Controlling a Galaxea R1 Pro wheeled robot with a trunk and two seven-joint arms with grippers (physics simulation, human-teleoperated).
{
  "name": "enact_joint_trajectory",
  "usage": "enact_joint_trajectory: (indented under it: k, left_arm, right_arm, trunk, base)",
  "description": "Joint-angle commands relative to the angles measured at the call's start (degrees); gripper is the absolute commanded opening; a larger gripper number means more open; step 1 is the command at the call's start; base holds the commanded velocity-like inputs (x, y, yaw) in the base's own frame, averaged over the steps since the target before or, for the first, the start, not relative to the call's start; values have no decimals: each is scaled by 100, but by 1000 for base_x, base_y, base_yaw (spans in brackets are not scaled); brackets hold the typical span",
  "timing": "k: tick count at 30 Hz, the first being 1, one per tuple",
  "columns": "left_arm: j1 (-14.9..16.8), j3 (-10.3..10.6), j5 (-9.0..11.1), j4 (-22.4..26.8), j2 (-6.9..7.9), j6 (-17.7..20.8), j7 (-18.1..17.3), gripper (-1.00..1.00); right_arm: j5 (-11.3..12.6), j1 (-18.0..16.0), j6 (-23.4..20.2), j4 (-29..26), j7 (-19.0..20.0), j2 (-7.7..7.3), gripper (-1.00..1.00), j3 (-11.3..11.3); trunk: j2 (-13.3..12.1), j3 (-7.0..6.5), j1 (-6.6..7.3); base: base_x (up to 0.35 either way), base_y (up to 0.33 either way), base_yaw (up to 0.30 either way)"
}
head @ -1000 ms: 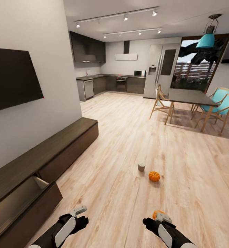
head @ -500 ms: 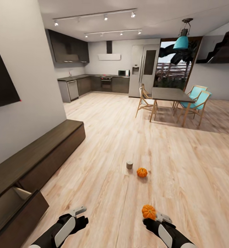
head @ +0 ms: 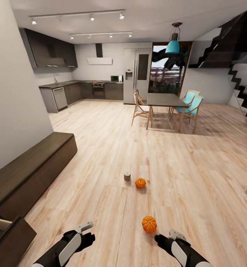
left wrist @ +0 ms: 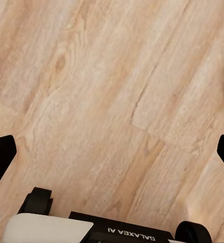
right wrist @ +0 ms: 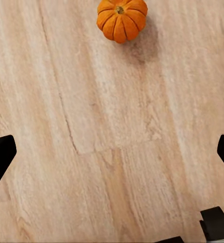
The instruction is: Place each of the two pumpkins and all three candles from the living room inside a cabinet in the living room (use any cabinet), then make sure every cabinet is closed, and position the cauldron so it is next to a table in the living room.
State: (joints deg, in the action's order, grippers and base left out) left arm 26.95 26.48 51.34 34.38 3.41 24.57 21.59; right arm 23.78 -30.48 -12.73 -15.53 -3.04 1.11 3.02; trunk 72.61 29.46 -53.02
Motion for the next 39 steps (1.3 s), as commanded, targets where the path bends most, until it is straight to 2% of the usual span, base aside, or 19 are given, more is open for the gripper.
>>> enact_joint_trajectory:
  k: [1,6,12,15,24,39]
  left_arm:
    - [3,42,61,17,10,4,56,100]
    - [4,42,61,17,11,4,56,100]
    - [3,42,61,17,11,4,56,100]
    - [4,42,61,17,17,4,56,100]
    - [5,42,61,17,20,4,56,100]
    - [4,42,60,17,28,4,56,100]
  right_arm:
    - [22,-2,-41,-3,-27,5,100,34]
    - [56,-2,-66,13,-40,9,100,46]
    - [277,-2,-72,15,-39,-2,100,41]
    - [302,-3,-69,-17,-29,1,100,36]
    - [311,-3,-62,-53,-22,13,100,35]
    - [322,-2,-63,-47,-29,5,100,40]
  trunk:
    - [4,8,0]
    - [4,20,0]
    - [4,53,0]
    - [4,75,0]
    - [4,141,0]
    - [4,280,0]
  base:
    - [0,0,-280]
    - [4,0,-273]
    - [86,0,-199]
    - [187,0,-153]
    - [291,0,-137]
    - [321,-5,-10]
